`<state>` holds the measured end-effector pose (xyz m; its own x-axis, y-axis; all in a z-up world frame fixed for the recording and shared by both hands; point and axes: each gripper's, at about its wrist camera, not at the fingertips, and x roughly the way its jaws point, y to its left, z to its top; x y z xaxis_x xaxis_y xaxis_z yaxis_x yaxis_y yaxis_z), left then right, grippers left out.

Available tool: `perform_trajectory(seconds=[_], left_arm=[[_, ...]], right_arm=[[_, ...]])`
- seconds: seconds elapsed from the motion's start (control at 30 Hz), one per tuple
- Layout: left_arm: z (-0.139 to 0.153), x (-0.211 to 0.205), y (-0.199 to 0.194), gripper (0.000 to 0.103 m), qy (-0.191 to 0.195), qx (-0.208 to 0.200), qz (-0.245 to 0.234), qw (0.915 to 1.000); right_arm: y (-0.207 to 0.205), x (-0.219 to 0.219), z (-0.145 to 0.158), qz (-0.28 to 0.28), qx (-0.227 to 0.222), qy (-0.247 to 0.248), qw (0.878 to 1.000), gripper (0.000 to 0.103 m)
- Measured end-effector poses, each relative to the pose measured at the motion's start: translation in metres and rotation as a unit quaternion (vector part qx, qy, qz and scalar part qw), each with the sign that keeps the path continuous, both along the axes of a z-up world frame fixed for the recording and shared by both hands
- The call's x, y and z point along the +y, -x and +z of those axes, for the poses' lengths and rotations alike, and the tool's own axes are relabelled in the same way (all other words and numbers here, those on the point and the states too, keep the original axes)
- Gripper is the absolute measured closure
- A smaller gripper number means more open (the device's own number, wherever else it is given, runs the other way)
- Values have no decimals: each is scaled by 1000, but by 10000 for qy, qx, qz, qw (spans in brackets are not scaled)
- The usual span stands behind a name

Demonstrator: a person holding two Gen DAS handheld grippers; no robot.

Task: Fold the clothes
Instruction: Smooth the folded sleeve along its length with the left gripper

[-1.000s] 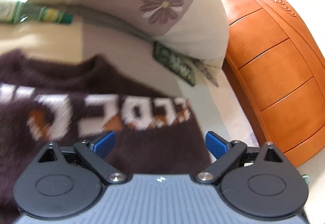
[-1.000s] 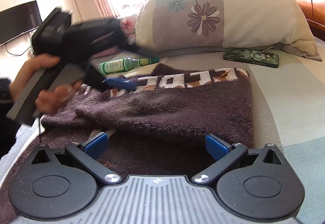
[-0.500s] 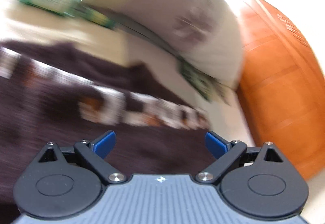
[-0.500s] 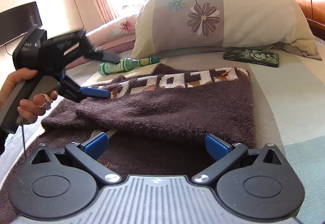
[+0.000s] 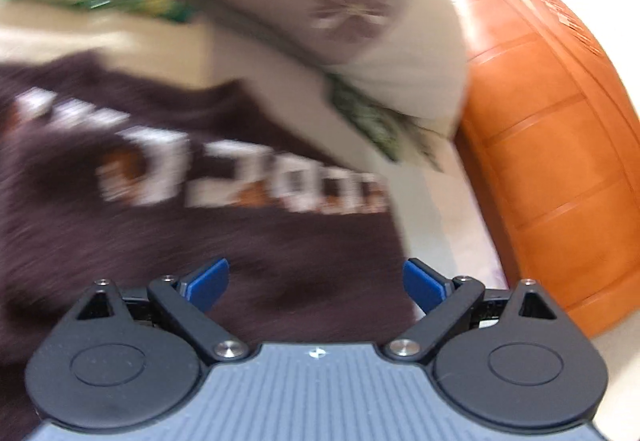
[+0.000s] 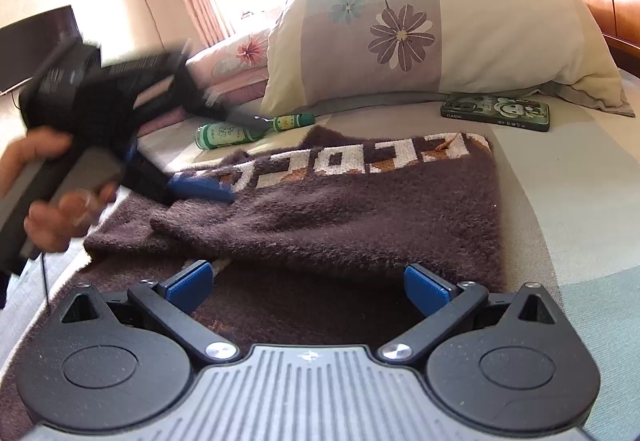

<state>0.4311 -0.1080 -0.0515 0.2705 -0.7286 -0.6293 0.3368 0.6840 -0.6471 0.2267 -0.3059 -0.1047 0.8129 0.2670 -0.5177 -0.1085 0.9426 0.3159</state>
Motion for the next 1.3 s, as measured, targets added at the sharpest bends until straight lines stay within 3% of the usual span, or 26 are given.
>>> perform_trajectory(seconds=[0.1, 0.2, 0.27, 0.4, 0.53, 0.67, 0.77, 0.87, 1.0, 1.17, 1.3], left_arm=[[-11, -23, -3, 9, 180, 81, -277, 9994], [-30, -28, -9, 10, -21, 282, -163, 9995], [-31, -13, -9, 10, 97, 290, -7, 9995], [-17, 11, -11, 10, -225, 124, 565, 9981], [-5, -13, -10, 9, 142, 159, 15, 9998], [-4, -61, -5, 8, 130, 78, -713, 9973], [-13, -78, -6, 9, -149, 227, -770, 9967], [-7, -73, -5, 9, -15, 121, -776, 9969], [-13, -70, -20, 9, -348, -22, -565, 9978], [-33, -60, -48, 9, -223, 145, -77, 9996], [-19, -67, -47, 9, -203, 159, -130, 9996]], right_arm=[[0, 0, 0, 2, 19, 11, 10000, 0], [0, -1, 0, -1, 18, -23, 10000, 0], [0, -2, 0, -8, 23, -50, 10000, 0], [0, -1, 1, -21, 11, -23, 10000, 0], [-1, 1, 0, -19, 7, 15, 10000, 0], [-1, 2, 1, 65, -127, 46, 9999, 0], [-6, 6, 7, 193, -472, 385, 9980, 0], [-13, 8, 8, 167, -668, 570, 9960, 0], [-31, 0, -13, 267, 83, 100, 9996, 0], [-27, 4, -16, 310, 114, 280, 9991, 0], [-26, 7, -17, 307, 109, 400, 9987, 0]])
